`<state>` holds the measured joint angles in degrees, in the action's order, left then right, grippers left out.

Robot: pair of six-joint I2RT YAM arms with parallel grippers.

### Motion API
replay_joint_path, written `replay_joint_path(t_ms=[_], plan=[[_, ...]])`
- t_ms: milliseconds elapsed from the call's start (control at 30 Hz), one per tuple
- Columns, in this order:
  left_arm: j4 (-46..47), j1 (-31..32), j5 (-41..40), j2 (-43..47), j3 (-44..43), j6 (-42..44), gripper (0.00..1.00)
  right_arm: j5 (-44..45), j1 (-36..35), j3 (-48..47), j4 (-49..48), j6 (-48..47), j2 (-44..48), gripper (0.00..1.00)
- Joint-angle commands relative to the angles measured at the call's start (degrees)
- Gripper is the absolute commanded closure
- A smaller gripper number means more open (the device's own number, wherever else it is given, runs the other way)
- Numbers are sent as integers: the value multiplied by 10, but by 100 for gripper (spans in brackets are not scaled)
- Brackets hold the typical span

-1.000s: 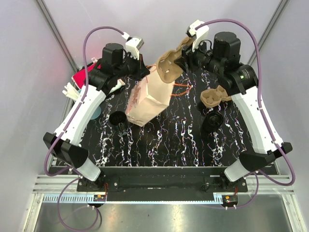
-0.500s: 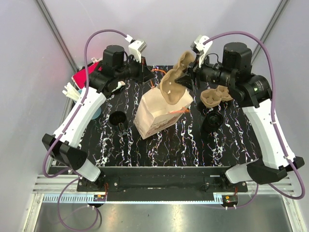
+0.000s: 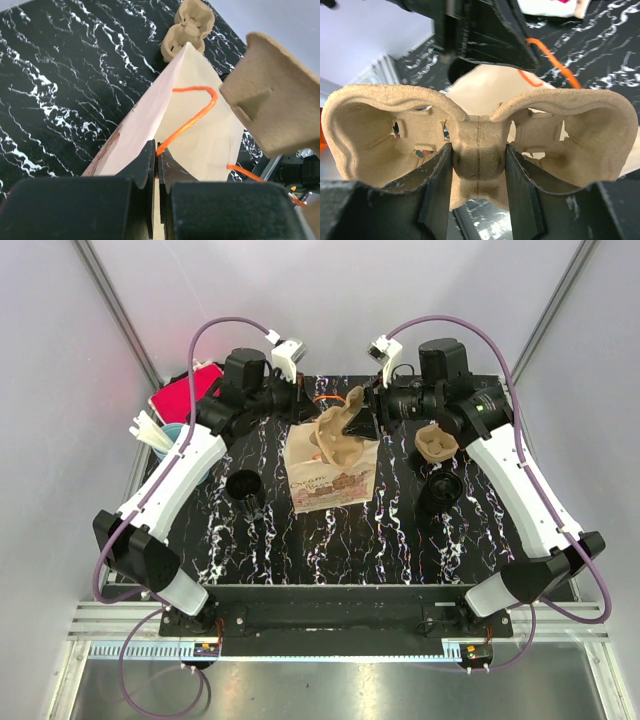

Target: Pack the takeout coffee

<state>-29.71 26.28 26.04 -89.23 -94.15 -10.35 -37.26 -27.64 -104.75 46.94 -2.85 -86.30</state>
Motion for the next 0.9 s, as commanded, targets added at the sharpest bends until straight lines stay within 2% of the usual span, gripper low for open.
replay_joint_path(t_ms=[0,167,467,867], plan=[[54,-3,-43,20,6,-13,100,-49,0,-25,-47,67,5,59],[62,-8,-66,16,6,-30,100,-48,1,-22,-57,91,-4,59],[60,-9,-53,5,-21,-48,97,-29,0,-33,-62,108,-44,59],[65,-10,-50,10,-17,-49,98,1,1,-24,-63,135,-75,59]])
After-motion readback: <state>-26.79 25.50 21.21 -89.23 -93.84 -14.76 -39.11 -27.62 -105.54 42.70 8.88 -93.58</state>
